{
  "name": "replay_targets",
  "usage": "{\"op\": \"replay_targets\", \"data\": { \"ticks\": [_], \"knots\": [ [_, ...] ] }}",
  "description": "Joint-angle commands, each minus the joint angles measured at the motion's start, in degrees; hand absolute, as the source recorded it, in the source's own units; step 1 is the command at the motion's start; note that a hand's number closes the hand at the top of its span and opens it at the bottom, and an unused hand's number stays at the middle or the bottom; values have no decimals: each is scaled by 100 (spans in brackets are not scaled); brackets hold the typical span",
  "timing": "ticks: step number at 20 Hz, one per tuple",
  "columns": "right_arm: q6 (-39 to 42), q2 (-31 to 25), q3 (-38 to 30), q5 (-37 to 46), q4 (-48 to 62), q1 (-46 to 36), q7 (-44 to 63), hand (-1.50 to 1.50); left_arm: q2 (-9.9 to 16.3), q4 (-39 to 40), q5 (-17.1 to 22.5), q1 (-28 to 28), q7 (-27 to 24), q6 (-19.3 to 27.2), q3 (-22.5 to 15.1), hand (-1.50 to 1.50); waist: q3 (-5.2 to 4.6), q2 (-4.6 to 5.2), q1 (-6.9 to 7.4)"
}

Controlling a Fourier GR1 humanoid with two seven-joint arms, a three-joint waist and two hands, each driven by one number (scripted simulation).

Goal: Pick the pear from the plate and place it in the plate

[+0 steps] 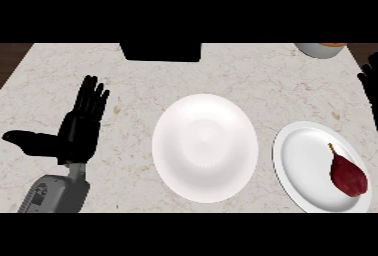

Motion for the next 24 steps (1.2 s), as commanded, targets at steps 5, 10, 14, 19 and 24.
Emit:
{"op": "replay_targets", "data": {
  "ticks": [5,10,14,19,24],
  "knots": [
    [29,740,323,-406,566,-463,944,150,844,517,-843,444,-174,-337,-178,0,129,181,32],
    [-1909,844,602,1556,732,134,114,-150,934,795,-915,783,-400,-614,-298,0,129,170,-67],
    [-2355,1368,1177,2171,106,667,-251,-150,964,982,-923,749,-426,-809,-124,0,126,141,-134],
    [-2666,951,1321,2902,-1286,1787,438,-150,742,701,-1114,874,-225,-549,-151,0,124,118,-178],
    [-2287,204,989,3460,-1907,2190,1321,-150,1038,826,-1035,878,-324,-932,193,0,123,128,-170]
  ]
}}
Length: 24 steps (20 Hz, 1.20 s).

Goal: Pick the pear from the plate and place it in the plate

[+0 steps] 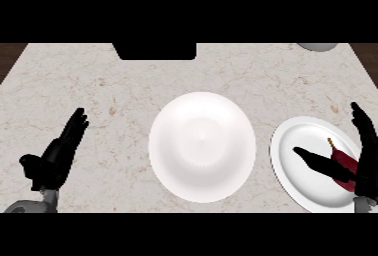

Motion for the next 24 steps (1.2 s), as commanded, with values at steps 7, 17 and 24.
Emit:
{"op": "replay_targets", "data": {
  "ticks": [7,17,24],
  "knots": [
    [1918,-1470,226,666,-1046,341,2820,-150,-143,25,-74,-115,54,-19,20,0,-13,9,25],
    [3647,-1807,-221,-332,-1671,185,4425,-150,-367,33,-420,5,-52,8,-25,0,4,4,24],
    [4360,-1877,-352,-268,-568,-104,4161,-150,-418,297,-452,-171,-162,-175,207,0,7,16,49]
  ]
}}
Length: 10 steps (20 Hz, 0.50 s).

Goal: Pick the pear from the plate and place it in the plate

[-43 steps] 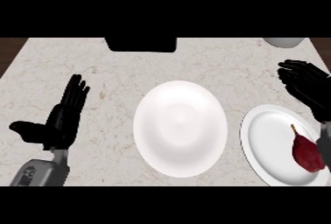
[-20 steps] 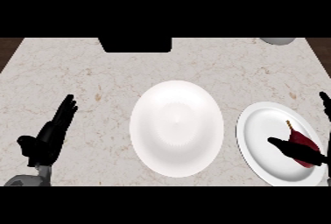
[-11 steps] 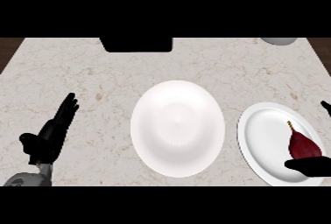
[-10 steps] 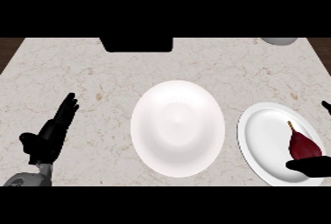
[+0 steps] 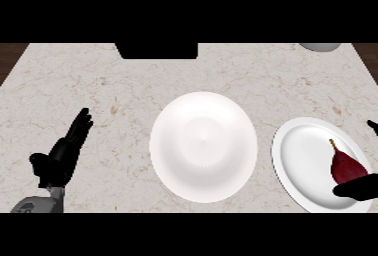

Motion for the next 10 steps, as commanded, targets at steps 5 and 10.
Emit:
{"op": "replay_targets", "data": {
  "ticks": [5,10],
  "knots": [
    [716,364,-43,199,410,-54,126,-150,33,27,-71,-11,-11,-306,328,0,2,-2,-7],
    [816,856,33,699,875,-437,139,-150,-26,-554,-136,112,411,-365,398,0,3,-4,18]
  ]
}}
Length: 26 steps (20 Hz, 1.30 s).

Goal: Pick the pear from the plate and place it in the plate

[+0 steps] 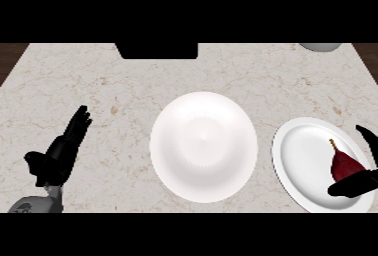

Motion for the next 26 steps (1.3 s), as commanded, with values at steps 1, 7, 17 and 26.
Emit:
{"op": "replay_targets", "data": {
  "ticks": [1,7,17,26],
  "knots": [
    [196,362,-106,346,543,-242,-195,-150,95,204,24,-111,53,-352,292,0,0,3,-1],
    [157,536,-158,874,1173,-88,-639,-150,-249,-516,-191,119,509,-84,94,0,2,-2,6],
    [367,864,-344,1087,2101,-349,-1879,150,-285,10,-367,-226,337,-330,398,0,2,3,-2],
    [-258,854,-328,1928,1902,-174,-2501,150,-248,-52,-365,-54,287,-479,589,0,1,-2,-4]
  ]
}}
